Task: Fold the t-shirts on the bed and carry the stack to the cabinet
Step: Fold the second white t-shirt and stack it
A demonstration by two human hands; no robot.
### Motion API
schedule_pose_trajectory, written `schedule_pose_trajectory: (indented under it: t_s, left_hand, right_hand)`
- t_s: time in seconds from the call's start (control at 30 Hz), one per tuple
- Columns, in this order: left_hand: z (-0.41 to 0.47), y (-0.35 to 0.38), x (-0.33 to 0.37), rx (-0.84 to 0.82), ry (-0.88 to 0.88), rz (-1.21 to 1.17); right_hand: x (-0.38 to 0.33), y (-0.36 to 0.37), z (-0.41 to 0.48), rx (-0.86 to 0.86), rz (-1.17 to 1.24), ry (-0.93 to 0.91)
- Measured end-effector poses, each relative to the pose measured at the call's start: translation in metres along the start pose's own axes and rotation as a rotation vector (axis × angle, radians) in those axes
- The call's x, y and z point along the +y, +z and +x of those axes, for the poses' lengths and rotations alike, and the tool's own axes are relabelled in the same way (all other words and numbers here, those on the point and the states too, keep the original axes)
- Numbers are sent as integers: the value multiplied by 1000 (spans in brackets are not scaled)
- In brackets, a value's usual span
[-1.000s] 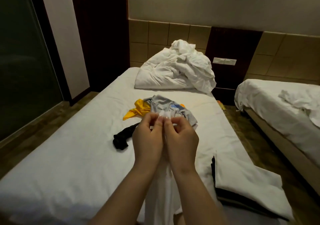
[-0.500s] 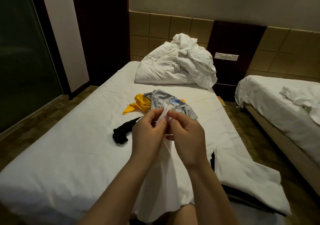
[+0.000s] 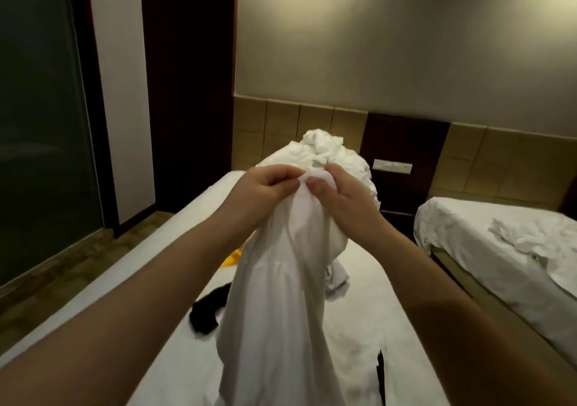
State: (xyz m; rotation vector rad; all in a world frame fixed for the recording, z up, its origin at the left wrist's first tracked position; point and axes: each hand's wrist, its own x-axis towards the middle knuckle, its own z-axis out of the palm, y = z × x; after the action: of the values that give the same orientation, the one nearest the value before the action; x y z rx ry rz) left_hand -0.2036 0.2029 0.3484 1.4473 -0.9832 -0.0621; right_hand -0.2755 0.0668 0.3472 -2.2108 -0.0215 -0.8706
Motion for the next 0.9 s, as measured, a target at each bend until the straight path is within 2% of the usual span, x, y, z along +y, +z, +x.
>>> schedule_pose_trajectory:
  t_s: [0.23, 0.4, 0.47, 0.6, 0.73, 0.8, 0.9]
  left_hand:
    - [42, -19, 49, 40, 168, 259]
    - [48, -28, 63, 24, 195, 377]
    - [49, -29, 64, 30, 206, 392]
    - [47, -32, 63, 49, 154, 320]
    - [45, -43, 59, 76, 96, 251]
    - [45, -48, 58, 78, 75, 224]
    - [46, -53, 54, 76, 67, 254]
  right_hand:
    - [-53, -51, 70, -85, -232, -102]
    - [-76, -75, 83, -308, -348, -4]
    - [-71, -77, 79, -338, -356, 25]
    - [-52, -74, 60, -302, -299, 113]
    - [-38, -73, 48, -130, -77, 82]
    - [-32, -69, 45, -104, -115, 28]
    - [-22, -61, 41, -152, -273, 8]
